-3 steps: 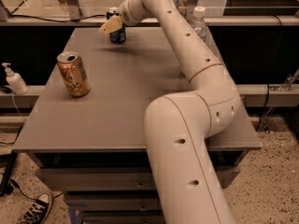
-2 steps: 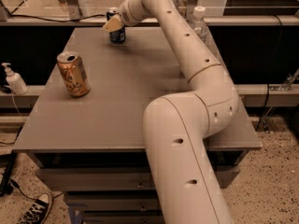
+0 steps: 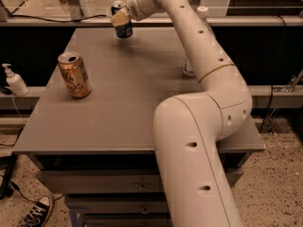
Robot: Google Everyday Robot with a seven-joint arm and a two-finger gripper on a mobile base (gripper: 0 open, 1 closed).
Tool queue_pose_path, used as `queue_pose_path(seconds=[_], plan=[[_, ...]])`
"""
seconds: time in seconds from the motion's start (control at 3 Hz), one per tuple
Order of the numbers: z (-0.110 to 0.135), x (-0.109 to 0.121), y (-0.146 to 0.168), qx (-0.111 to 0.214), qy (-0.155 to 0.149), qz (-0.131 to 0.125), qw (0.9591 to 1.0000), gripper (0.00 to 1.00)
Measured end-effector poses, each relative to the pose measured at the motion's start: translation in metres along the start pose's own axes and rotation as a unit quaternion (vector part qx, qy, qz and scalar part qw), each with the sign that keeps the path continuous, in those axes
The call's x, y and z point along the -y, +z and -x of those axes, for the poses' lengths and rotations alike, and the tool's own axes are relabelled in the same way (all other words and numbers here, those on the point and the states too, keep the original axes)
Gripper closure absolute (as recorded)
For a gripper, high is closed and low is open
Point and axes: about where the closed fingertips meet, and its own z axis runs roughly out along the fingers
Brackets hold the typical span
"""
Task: Knock pepsi can over
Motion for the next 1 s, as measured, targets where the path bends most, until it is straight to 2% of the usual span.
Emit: queue_pose_path(seconds=[0.33,0.67,1.0], plan=[[0.016,-0.010,-0.035,0.022,-0.021,0.023,0.9993,1.00],[0.027,-0.037,-0.068,0.039,-0.036,0.058,0.9969,1.00],[0.031,-0.084,-0.091,0.042,-0.059,0.098,0.9926,1.00]])
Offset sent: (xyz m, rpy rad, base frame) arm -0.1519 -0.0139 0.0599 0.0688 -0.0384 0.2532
